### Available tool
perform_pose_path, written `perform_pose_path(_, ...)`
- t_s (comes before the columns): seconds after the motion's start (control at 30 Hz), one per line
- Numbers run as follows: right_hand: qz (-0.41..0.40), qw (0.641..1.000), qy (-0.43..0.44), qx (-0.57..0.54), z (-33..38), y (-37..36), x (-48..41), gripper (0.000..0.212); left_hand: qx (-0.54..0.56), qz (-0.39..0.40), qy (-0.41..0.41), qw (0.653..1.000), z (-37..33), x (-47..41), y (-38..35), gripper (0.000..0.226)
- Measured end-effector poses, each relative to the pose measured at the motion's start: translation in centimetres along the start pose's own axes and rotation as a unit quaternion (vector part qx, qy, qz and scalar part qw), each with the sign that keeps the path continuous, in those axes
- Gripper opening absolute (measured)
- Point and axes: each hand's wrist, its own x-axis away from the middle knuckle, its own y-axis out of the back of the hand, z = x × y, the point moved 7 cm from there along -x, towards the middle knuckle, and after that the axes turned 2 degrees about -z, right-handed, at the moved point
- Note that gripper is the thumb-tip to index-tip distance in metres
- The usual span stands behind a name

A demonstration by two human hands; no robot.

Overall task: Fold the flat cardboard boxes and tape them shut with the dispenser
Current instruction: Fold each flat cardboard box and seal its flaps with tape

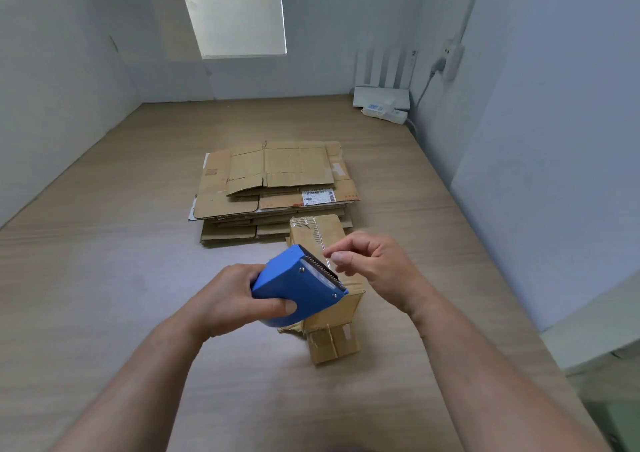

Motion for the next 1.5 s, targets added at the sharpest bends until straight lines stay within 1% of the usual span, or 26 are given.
perform_pose_path(0.13,-0.088,0.995,-0.014,-0.038,-0.5,0.3,0.0,0.021,-0.002,0.001,0.009,1.0,-0.4,-0.2,0.3,0.071)
perform_pose_path(0.2,-0.128,0.99,-0.033,-0.056,-1.1,0.3,0.2,0.018,-0.008,-0.016,0.015,1.0,-0.3,-0.4,0.9,0.088)
perform_pose_path(0.23,-0.139,0.987,-0.045,-0.065,-1.3,0.4,0.2,0.015,-0.013,-0.021,0.017,1.0,-0.3,-0.5,1.1,0.091)
perform_pose_path(0.3,-0.136,0.987,-0.057,-0.071,-1.5,0.4,0.3,0.012,-0.02,-0.019,0.022,0.999,-0.4,-0.5,1.3,0.095)
perform_pose_path(0.4,-0.103,0.991,-0.058,-0.066,-1.4,0.2,0.4,0.015,-0.028,-0.01,0.033,0.999,-0.7,-0.4,1.6,0.098)
perform_pose_path(0.47,-0.094,0.991,-0.06,-0.073,-1.4,0.3,0.6,0.013,-0.03,-0.003,0.043,0.999,-0.8,-0.3,1.8,0.099)
perform_pose_path(0.57,-0.114,0.988,-0.067,-0.084,-1.7,0.5,0.9,0.014,-0.04,0.014,0.056,0.998,-1.1,-0.6,1.8,0.098)
perform_pose_path(0.67,-0.151,0.978,-0.096,-0.104,-2.7,1.0,1.3,0.017,-0.058,0.035,0.064,0.996,-1.3,-0.4,2.6,0.09)
perform_pose_path(0.73,-0.197,0.968,-0.118,-0.099,-3.7,2.8,2.0,0.019,-0.078,0.039,0.076,0.993,-1.0,0.4,4.3,0.095)
perform_pose_path(0.8,-0.231,0.958,-0.143,-0.089,-5.0,4.6,2.7,0.016,-0.093,0.039,0.114,0.988,0.1,1.5,6.3,0.098)
perform_pose_path(0.87,-0.221,0.958,-0.17,-0.062,-6.4,4.4,3.1,0.014,-0.117,0.052,0.156,0.979,1.2,2.1,7.0,0.101)
perform_pose_path(0.97,-0.214,0.956,-0.197,-0.027,-8.0,3.2,3.2,0.017,-0.158,0.083,0.19,0.965,2.3,2.1,6.3,0.11)
perform_pose_path(1.03,-0.222,0.953,-0.204,-0.028,-8.7,3.1,3.2,0.018,-0.164,0.085,0.202,0.962,2.8,1.8,6.1,0.106)
perform_pose_path(1.13,-0.229,0.948,-0.22,-0.031,-9.5,3.1,3.3,0.018,-0.18,0.085,0.221,0.955,3.5,1.5,6.1,0.093)
perform_pose_path(1.17,-0.227,0.947,-0.223,-0.03,-9.7,2.9,3.4,0.019,-0.187,0.087,0.224,0.952,3.6,1.4,6.1,0.094)
perform_pose_path(1.3,-0.229,0.944,-0.235,-0.035,-10.4,2.4,3.4,0.021,-0.209,0.095,0.226,0.947,3.7,1.0,6.0,0.113)
perform_pose_path(1.37,-0.228,0.941,-0.246,-0.041,-10.7,2.3,3.5,0.02,-0.218,0.096,0.229,0.944,3.9,0.7,5.9,0.115)
perform_pose_path(1.43,-0.228,0.937,-0.259,-0.055,-11.2,2.2,3.6,0.019,-0.224,0.093,0.233,0.942,4.2,0.2,5.6,0.105)
perform_pose_path(1.5,-0.23,0.932,-0.27,-0.079,-11.6,2.1,3.6,0.017,-0.234,0.083,0.241,0.938,4.7,-0.3,5.3,0.083)
